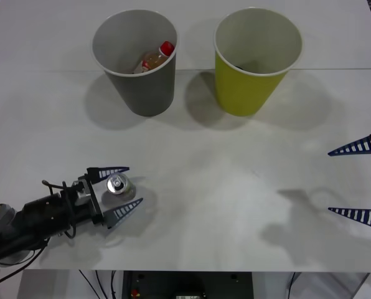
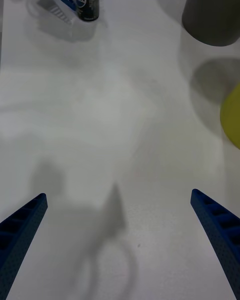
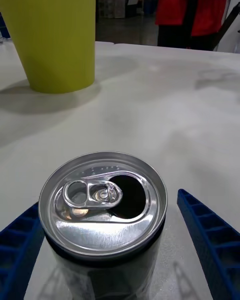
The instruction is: Put the can into the green bin and the plastic bottle into the gray bin
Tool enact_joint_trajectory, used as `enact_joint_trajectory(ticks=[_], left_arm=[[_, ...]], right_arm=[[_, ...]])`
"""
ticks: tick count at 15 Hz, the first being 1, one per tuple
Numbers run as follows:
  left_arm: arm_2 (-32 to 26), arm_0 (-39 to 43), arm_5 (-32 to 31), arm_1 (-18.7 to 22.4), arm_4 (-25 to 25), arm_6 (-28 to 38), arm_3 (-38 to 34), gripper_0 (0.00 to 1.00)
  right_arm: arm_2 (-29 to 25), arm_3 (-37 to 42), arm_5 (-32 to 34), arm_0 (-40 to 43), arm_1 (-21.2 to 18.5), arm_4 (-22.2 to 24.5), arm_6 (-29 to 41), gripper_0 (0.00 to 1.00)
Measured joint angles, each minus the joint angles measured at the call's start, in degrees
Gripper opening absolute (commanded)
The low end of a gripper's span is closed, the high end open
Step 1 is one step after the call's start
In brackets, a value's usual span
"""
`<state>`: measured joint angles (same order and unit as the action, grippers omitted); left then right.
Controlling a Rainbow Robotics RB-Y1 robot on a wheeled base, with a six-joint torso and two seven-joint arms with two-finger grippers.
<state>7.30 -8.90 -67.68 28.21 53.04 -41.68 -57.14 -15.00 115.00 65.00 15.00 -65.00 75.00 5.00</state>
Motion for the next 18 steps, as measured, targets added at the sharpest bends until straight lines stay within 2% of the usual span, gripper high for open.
enact_joint_trajectory(ticks=[2, 9, 12, 18], left_arm=[[0.0, 0.0, 0.0, -0.1, 0.4, 0.0, 0.0, 0.0], [0.0, -0.2, 0.0, -0.2, 0.9, 1.0, 0.0, 0.0], [-0.9, -0.6, 0.0, -0.2, 3.1, 2.7, -0.9, 0.0], [-1.7, 0.3, 1.0, 3.7, 11.3, 21.4, -13.5, 0.0]], right_arm=[[0.0, 0.0, 0.0, 0.0, 0.0, 0.0, 0.0, 1.0], [0.0, 0.0, 0.0, 0.0, 0.0, 0.0, 0.0, 1.0], [0.0, 0.0, 0.0, 0.0, 0.0, 0.0, 0.0, 1.0], [0.0, 0.0, 0.0, 0.0, 0.0, 0.0, 0.0, 1.0]])
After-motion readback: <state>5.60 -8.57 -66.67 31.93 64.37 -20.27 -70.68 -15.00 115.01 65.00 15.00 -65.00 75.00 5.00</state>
